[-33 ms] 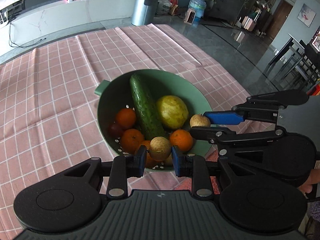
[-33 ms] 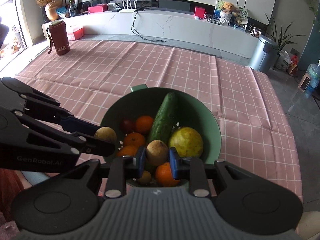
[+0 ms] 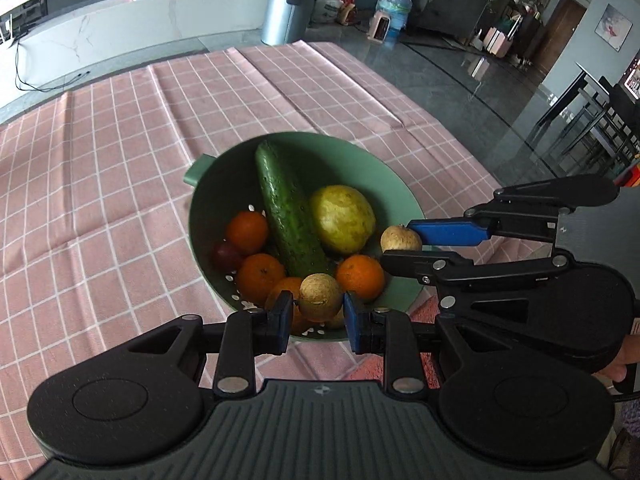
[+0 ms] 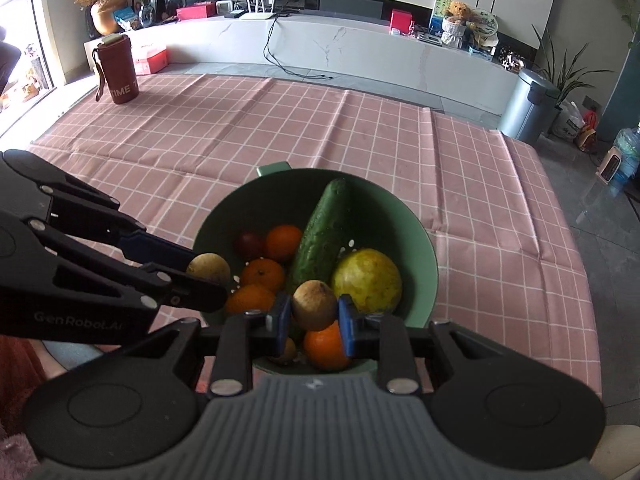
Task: Organize fruits
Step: 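Carry both small brown fruits over the colander and lower them inside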
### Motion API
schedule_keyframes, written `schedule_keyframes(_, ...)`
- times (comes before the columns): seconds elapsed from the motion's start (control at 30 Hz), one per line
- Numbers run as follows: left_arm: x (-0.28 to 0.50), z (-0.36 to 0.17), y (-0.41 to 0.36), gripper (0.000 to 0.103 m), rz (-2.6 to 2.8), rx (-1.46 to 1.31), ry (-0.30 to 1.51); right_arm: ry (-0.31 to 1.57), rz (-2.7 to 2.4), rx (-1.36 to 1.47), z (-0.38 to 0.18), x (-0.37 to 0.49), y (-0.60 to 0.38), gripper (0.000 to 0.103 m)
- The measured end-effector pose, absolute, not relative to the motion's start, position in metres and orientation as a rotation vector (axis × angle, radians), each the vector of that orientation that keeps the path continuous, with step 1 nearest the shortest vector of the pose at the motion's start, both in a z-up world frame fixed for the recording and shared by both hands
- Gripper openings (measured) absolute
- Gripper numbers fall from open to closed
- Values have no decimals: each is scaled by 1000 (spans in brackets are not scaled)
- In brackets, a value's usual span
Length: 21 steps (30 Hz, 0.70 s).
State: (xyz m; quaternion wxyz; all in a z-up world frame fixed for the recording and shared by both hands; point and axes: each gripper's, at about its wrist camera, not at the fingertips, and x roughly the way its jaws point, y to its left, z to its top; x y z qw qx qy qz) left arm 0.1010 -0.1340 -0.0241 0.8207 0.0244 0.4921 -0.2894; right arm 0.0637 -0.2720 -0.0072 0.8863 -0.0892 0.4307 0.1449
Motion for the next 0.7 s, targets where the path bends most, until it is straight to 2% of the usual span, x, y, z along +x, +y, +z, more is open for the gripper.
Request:
schedule_keyframes(0.2, 109, -42, -140, 30, -628, 52, 1148, 976, 399, -195, -24, 73, -283, 21)
schedule_keyframes(0.7, 120, -52, -146, 30, -620, 82, 1203, 1073, 477, -200, -46, 88, -281, 21)
